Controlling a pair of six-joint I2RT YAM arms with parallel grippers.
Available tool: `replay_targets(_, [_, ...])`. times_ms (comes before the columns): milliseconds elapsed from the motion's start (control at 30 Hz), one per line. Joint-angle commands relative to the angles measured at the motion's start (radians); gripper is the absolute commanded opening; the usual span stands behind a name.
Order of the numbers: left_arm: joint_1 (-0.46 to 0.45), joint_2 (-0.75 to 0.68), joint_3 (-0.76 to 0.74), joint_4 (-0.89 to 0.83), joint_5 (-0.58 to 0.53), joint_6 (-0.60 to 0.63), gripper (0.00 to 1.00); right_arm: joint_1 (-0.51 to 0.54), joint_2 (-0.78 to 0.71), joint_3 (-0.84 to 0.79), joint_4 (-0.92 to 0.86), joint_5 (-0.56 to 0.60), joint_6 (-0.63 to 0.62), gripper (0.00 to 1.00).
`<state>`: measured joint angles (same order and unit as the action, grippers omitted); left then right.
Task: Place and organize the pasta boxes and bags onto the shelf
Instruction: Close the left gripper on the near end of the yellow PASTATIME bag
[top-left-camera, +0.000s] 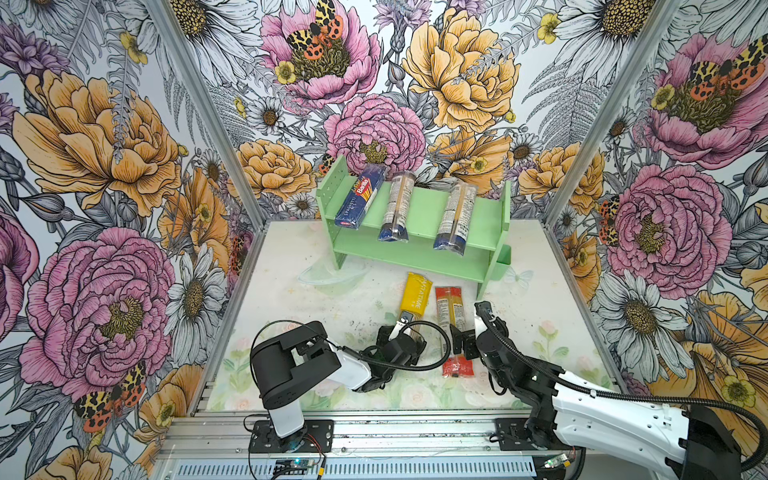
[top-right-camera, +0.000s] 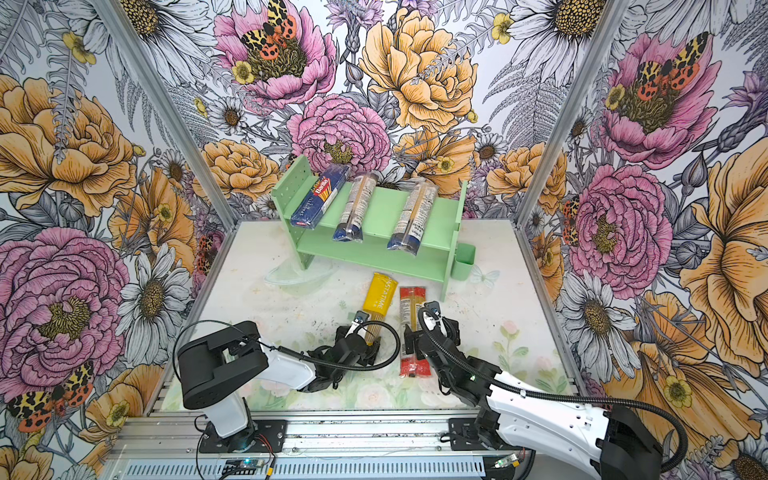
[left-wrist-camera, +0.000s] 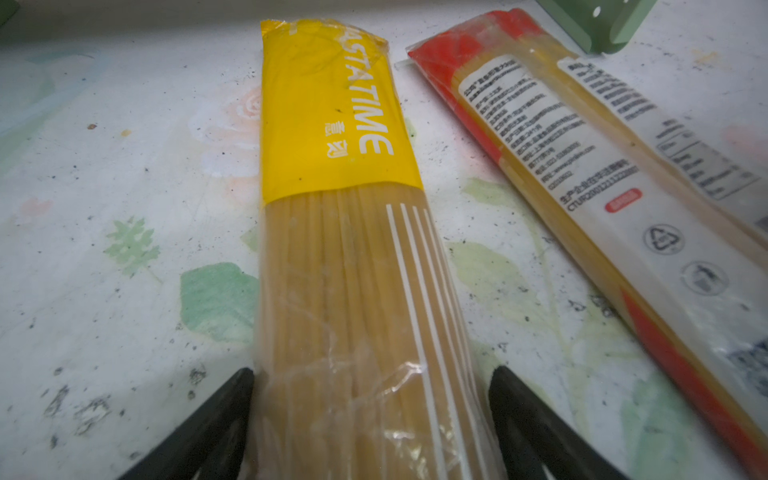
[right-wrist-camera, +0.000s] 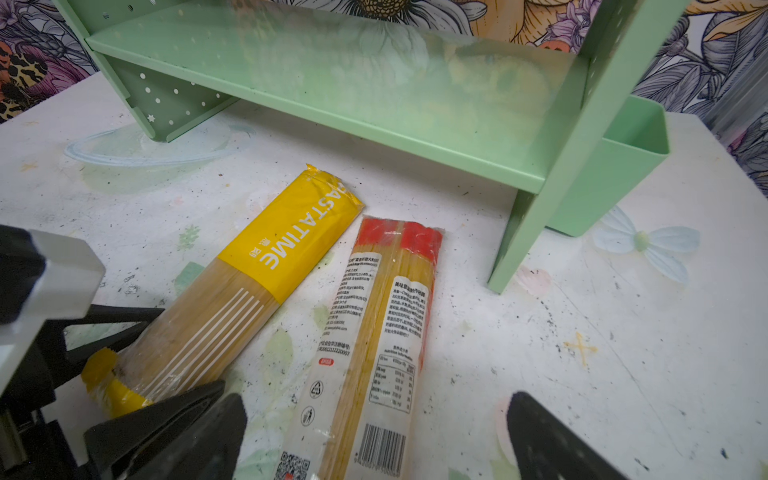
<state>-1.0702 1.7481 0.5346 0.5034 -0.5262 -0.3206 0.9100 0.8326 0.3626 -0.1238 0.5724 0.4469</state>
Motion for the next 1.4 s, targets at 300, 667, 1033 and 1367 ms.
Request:
replay_targets(300, [0.013,0.001,-0.015,0.017,0.035,-0.023,0.46,-0.007,-0.001,0.014,0.000,0.015,0.000,1.00])
replay_targets(667, [0.037,-0.049,-0.085,0.089,0.055,-0.075,0.12,-0.008,-0.005,0.011,0.000,0.016,0.003,1.00])
replay_targets(1033, [0.131,-0.086,-0.186,0.248,0.252,-0.164,0.00,-0.006,-0.003,0.009,0.000,0.014,0.005,0.99])
replay_targets(1367, [0.220,-0.194,-0.239,0.249,0.407,-0.264,0.00,-0.006,-0.003,0.008,-0.001,0.017,0.005,0.99])
